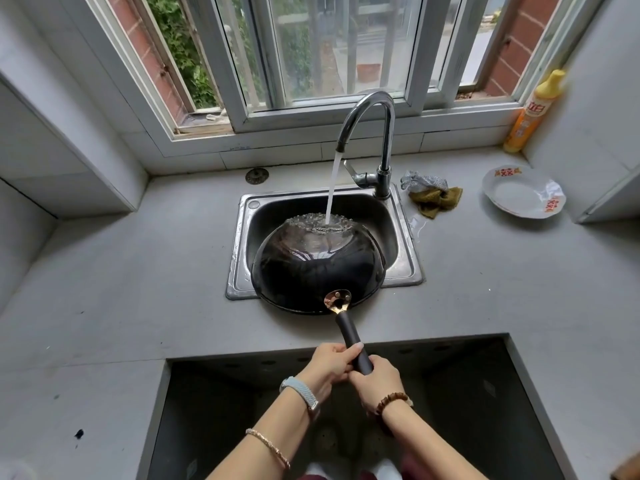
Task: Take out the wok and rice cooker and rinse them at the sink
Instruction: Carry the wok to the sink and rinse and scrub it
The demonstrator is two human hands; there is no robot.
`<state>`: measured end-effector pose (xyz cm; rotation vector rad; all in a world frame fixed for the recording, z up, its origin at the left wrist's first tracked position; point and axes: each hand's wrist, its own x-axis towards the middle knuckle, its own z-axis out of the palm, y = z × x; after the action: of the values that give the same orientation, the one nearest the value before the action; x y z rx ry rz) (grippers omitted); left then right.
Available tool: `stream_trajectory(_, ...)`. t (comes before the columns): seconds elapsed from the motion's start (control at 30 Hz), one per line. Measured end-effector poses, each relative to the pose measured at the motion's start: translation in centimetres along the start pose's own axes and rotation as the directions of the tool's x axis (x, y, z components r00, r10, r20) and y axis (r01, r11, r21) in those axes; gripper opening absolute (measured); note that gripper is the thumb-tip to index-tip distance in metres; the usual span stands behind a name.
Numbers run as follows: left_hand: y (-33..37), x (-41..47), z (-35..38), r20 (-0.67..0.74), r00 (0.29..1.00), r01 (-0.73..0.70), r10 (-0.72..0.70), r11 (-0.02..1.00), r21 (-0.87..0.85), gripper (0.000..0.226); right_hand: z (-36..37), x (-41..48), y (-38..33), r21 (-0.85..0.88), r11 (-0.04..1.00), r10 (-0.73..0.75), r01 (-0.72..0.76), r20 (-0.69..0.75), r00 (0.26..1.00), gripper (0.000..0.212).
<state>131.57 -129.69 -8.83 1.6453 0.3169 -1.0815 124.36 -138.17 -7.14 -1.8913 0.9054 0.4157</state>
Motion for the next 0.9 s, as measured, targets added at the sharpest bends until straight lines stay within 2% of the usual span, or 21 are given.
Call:
stream_trajectory(0.23, 1.3, -1.0, 0.2, -0.057, 0.998, -0.019, 0.019, 1.000, -0.007, 0.022, -1.0, -0.8, -1.0, 0.080, 0.997, -0.011, 0.007, 0.049, 0.999, 0.013)
stream_trajectory(0.43, 2.0, -2.2, -1.3, -0.135, 0.982, -0.125, 0.133, 0.990, 0.063, 0.028, -1.2, -2.1, -3.0, 0.211, 0.977, -0.033, -0.006, 0.181, 0.983, 0.011)
stream_trajectory(0.63, 3.0, -4.4, -3.4, -0.236, 0.936, -0.217, 0.260, 0.957, 0.193, 0.053, -1.3, -3.4, -5.7, 0.310, 0.949, -0.051, -0.054, 0.322, 0.945, 0.008)
stream_trajectory(0.77, 4.0, -6.1, -4.5, -0.308, 0.885, -0.270, 0.348, 0.924, 0.270, 0.050, -1.0, -4.1, -7.2, 0.352, 0.934, -0.079, -0.064, 0.378, 0.922, 0.005)
stream_trajectory(0.9, 5.5, -8.0, -5.4, -0.388, 0.829, -0.279, 0.402, 0.900, 0.336, 0.034, -0.8, -4.9, -9.0, 0.398, 0.915, -0.116, -0.064, 0.413, 0.903, 0.005)
